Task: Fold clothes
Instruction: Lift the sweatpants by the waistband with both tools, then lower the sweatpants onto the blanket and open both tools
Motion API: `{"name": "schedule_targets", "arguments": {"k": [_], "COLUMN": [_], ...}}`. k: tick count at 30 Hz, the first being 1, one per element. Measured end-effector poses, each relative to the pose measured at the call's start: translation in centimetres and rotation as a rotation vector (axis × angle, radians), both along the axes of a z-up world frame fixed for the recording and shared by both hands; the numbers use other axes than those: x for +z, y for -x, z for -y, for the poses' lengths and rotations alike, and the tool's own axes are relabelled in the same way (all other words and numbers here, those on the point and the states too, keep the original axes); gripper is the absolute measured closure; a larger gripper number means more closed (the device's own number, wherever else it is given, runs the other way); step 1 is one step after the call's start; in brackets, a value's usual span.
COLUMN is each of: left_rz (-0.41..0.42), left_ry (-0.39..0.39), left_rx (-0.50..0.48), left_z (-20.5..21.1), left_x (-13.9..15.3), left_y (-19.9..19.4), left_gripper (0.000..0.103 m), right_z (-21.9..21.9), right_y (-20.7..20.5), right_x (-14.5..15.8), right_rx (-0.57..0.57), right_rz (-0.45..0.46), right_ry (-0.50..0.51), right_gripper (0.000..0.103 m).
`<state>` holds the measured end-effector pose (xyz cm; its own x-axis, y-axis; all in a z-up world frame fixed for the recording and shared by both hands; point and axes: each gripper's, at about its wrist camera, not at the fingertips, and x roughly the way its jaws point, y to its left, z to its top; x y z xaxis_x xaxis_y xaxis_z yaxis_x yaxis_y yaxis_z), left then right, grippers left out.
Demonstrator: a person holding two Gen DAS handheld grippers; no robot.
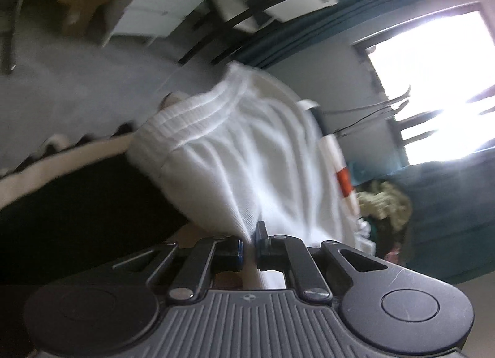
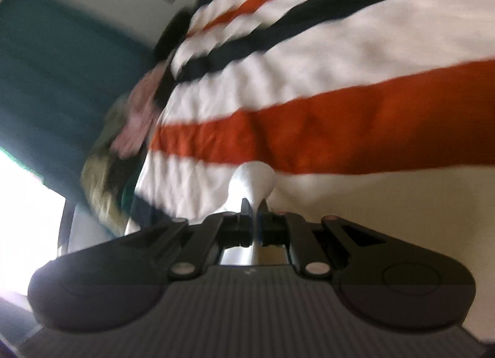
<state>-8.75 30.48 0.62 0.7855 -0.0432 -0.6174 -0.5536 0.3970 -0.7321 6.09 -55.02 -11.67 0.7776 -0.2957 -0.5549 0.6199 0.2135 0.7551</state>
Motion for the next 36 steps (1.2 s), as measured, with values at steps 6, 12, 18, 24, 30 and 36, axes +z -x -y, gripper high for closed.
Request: {"name": "schedule_targets", "arguments": {"k": [6, 12, 18, 24, 30, 36], "left_rz": [-0.059, -0.152, -0.116, -0.002, 0.134, 0.170], "left_ry": [-0.094, -0.228, -0.616, -0.825, -0.845, -0.835], "left_rx": [0.004, -0.057, -0.091, -0.201, -0.427, -0.602], "left_z": [0.6, 0.7, 4.0, 11.1, 22.3, 32.6], "left_x": [-0.9, -0.1, 4.8, 8.2, 8.1, 4.0], "left_y": [0.4, 0.1, 1.1, -1.8, -8.2, -14.7], "left_gripper": [0.095, 0.056, 0.015, 0.003, 0.001, 0.001], "right_z": [-2.7, -2.6, -4.3, -4.4, -2.8, -2.4], "right_y": [4.9, 5.7, 5.8, 2.9, -3.7, -8.4], "right_x": [-0.1, 0.8, 4.4, 6.9, 5.9, 2.3], "right_rx": [-0.171, -0.125, -0.121, -0.017, 0.352, 0.524], "right_rz": [-0.116, -0.127, -0.100, -0.020, -0.010, -0.111], "right_ry": [0.025, 0.030, 0.217, 0.378, 0.419, 0.438], "right_gripper": [0.097, 0.094, 0.041, 0.017, 0.019, 0.020]}}
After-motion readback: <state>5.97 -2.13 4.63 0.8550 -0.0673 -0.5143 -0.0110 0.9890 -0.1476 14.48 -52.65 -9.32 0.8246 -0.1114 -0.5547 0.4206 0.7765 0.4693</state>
